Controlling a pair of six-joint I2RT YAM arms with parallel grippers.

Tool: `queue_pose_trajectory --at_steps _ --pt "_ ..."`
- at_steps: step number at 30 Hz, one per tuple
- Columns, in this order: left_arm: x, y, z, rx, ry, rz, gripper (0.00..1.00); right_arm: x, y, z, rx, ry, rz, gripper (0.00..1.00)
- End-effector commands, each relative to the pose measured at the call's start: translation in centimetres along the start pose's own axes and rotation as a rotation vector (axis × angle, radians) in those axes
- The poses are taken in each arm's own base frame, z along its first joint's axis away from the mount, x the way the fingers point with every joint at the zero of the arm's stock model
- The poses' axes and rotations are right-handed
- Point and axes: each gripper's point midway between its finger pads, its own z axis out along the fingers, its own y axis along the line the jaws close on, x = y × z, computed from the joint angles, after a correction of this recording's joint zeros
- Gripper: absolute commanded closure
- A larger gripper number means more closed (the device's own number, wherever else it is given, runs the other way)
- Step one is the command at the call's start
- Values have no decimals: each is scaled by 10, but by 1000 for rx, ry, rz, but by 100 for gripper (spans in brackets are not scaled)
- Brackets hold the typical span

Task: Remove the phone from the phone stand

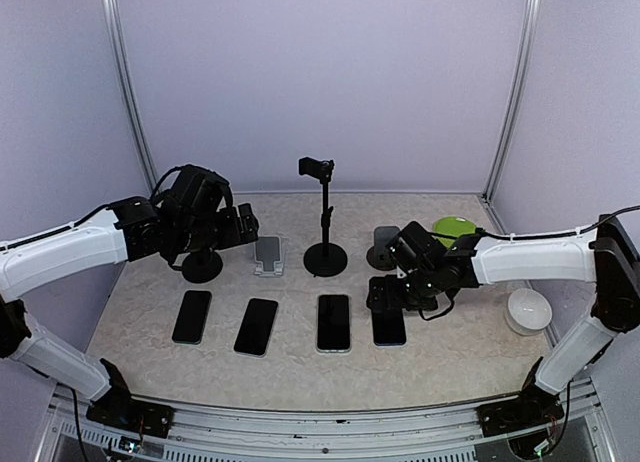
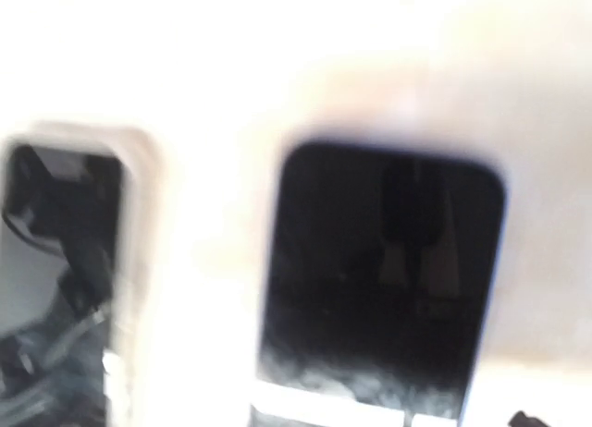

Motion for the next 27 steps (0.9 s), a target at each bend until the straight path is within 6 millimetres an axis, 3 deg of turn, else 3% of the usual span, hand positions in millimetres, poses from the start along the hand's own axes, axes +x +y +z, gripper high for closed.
queue_pose_trajectory --at_steps 1,8,12,14,16,22,27 --pt "-26 -14 -15 113 -11 45 1 -47 9 -44 15 -166 -27 0" --pt "-68 17 -33 158 -66 44 1 -88 16 -95 -13 -304 -66 0" --pt "-91 53 -45 152 -101 19 1 -100 5 -124 -36 -391 -23 0" --pt "-94 64 -51 136 -111 34 1 -104 -4 -139 -60 -440 13 0" --pt "-90 70 -53 114 -111 51 1 -107 -18 -155 -75 -497 62 0" --pt "-66 71 -56 185 -66 12 1 -97 -48 -173 -88 -575 135 0" --pt "-39 73 -48 220 -6 -23 1 -87 -53 -160 -85 -540 142 0"
